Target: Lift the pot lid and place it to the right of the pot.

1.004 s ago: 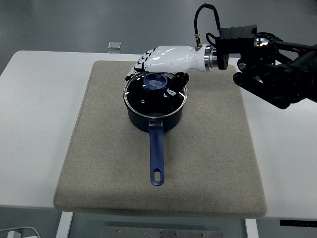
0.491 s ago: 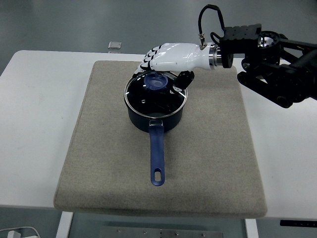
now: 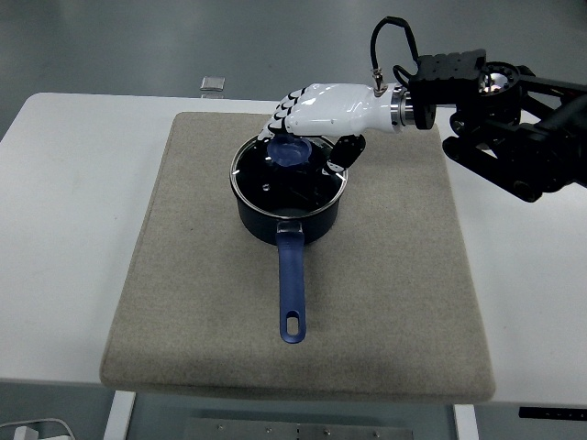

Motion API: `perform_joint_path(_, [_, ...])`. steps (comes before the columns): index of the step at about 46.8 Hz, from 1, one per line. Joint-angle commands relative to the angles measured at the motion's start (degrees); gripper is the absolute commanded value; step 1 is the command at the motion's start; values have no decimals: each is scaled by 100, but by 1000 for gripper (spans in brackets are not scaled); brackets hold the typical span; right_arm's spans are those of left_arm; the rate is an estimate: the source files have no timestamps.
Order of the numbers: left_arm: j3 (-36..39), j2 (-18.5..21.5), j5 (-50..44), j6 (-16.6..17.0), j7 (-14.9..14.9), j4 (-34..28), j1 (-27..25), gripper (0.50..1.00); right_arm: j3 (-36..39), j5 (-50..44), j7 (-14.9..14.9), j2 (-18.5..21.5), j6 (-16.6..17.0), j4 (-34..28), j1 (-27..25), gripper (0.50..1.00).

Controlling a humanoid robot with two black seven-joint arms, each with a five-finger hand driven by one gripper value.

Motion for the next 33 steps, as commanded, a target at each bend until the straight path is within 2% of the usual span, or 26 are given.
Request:
perform_joint_path(1, [4,0,0,0,0,2,0,1000,-15,0,0,-1,-25,-11,17,903])
perform_joint_path(33, [4,0,0,0,0,2,0,1000,-23,0,0,-1,-43,-134,131,903])
